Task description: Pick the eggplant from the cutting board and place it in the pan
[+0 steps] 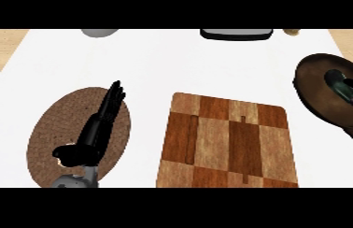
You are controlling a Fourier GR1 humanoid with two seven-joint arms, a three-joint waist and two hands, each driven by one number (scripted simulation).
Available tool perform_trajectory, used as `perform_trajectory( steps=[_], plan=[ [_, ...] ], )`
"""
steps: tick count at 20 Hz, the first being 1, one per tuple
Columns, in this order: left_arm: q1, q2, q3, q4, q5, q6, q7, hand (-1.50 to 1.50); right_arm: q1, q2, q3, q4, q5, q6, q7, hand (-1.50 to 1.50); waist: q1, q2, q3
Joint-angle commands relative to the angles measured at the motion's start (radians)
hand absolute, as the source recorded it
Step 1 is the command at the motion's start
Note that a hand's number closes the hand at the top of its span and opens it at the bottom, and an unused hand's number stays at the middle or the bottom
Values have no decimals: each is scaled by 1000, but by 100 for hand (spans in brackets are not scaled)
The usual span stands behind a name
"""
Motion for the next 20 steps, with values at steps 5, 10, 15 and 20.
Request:
perform_trajectory(
  steps=[5, 10, 15, 20],
  plan=[
    [77, -1, -5, -38, -21, 5, -24, 0, 174, -43, -59, -31, -146, 373, -136, -150, -27, -13, -3],
    [27, 46, 73, -60, 41, -57, 46, 0, 280, -22, -30, -128, -194, 482, -179, -150, -27, -13, -4],
    [26, -16, 26, -54, -26, -12, 58, 0, 423, 67, 21, -364, -240, 473, -130, -150, -35, -15, -5],
    [-7, -40, 52, 40, -43, -26, -1, 0, 504, 149, 77, -527, -266, 417, -86, -150, -34, -13, -5]
  ],
)
